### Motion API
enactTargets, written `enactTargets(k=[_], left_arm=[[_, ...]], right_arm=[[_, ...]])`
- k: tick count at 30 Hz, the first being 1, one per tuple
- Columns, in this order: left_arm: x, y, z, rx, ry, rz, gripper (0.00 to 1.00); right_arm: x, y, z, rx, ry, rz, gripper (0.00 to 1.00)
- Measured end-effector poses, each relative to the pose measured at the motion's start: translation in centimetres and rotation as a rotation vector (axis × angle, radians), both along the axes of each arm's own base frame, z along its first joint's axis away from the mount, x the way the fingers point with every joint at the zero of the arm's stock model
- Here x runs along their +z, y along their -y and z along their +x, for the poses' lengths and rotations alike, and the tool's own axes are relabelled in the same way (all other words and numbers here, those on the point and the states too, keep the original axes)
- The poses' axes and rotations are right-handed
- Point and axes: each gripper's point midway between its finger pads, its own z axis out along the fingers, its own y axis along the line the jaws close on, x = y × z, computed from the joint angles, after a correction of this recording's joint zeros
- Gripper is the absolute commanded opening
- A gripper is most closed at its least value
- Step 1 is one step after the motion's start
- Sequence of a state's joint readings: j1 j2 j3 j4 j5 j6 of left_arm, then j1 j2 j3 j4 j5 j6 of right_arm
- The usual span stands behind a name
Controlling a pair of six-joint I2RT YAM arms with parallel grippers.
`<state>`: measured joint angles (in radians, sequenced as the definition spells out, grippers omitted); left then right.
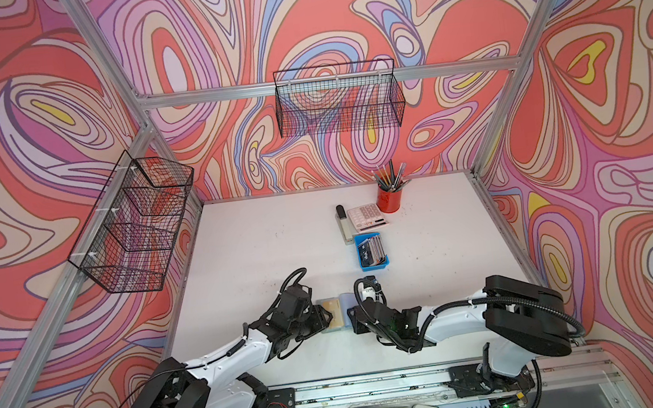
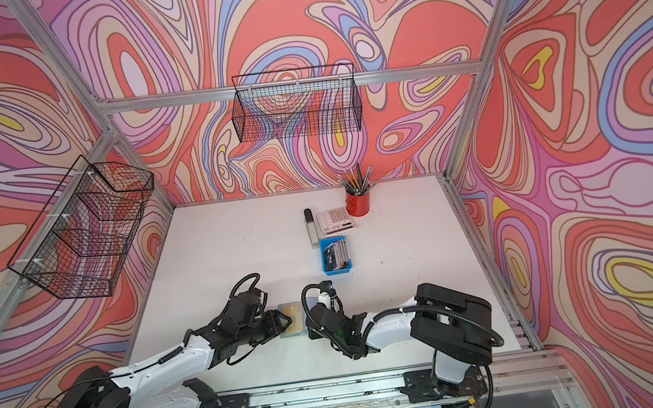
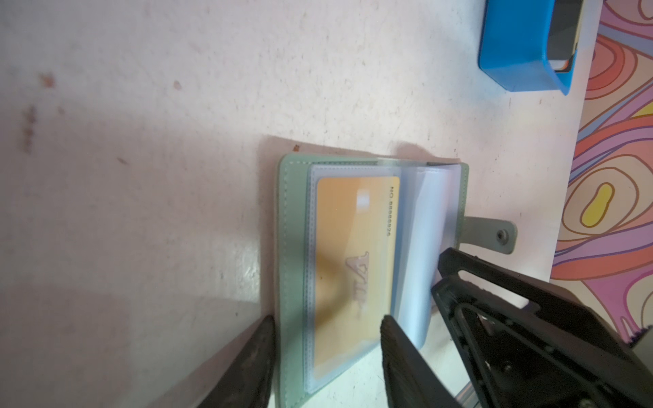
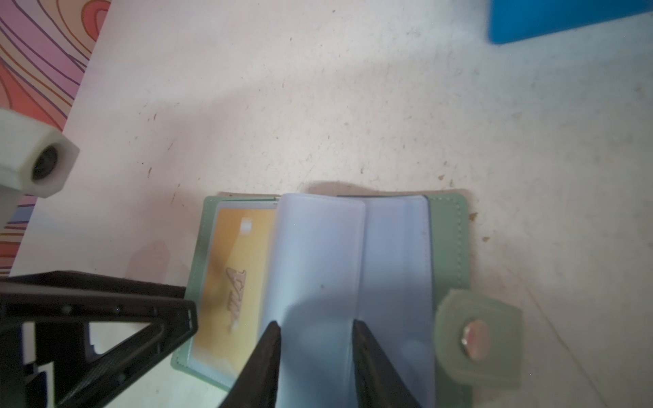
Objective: Put the credit cards into the card holder
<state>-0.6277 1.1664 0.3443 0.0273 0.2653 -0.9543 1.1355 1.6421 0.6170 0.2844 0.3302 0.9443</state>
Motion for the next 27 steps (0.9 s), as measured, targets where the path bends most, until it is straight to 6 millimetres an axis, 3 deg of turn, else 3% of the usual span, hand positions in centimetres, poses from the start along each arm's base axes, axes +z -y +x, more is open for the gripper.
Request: enactTargets(k=[27], left_arm=[[0.0,0.0,0.0,0.000,0.001,-0.001,0.51]], right_arm=[[2.2,-2.8,-0.3,0.091,0.002,0.137,0.37]])
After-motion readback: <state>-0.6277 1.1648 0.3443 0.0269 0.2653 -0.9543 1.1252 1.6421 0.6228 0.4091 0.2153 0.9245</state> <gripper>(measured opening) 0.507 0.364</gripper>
